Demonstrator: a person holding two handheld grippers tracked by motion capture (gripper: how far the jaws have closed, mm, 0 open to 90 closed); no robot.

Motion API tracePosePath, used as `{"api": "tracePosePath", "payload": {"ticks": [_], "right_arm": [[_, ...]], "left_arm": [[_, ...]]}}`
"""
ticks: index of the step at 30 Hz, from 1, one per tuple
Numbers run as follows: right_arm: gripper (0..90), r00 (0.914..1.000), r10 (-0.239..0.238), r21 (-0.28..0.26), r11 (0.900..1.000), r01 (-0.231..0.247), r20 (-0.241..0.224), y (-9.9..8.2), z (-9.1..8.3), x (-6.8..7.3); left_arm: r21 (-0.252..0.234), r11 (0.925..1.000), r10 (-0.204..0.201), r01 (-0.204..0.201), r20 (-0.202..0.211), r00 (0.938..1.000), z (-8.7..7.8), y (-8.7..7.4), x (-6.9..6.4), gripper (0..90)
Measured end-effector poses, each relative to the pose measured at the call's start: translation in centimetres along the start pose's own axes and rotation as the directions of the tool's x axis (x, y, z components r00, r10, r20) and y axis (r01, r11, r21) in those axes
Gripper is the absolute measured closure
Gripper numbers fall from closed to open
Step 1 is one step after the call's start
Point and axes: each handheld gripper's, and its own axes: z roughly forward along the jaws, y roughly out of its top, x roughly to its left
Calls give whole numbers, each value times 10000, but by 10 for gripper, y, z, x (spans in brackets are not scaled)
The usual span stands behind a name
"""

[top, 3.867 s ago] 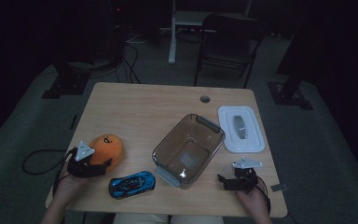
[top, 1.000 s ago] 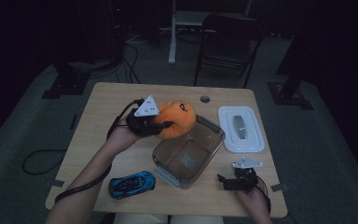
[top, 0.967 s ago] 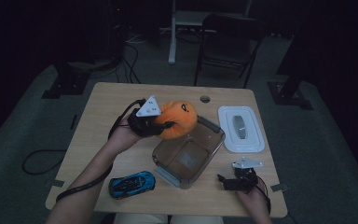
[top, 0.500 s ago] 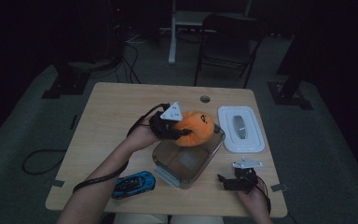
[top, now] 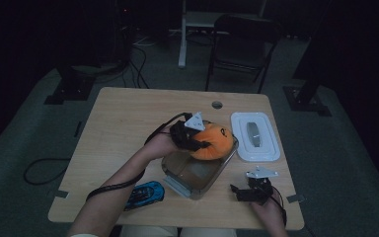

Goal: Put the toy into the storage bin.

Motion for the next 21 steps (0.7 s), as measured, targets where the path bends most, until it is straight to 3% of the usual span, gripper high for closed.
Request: {"api": "tracePosePath", "payload": {"ticks": [4, 14, 21], "right_arm": [[135, 10000, -6, -19, 10000, 6, 19, 0, 0, 0], [135, 10000, -2, -11, 10000, 2, 20, 0, 0, 0], [135, 10000, 0, -14, 10000, 0, 19, 0, 0, 0]], "left_arm": [[100, 9999, -89, 88, 118, 9999, 4, -1, 0, 625], [980, 9952, -44, 16, 290, 9996, 20, -6, -2, 609], [1122, 9937, -8, -21, 259, 9997, 22, -6, -4, 588]]}}
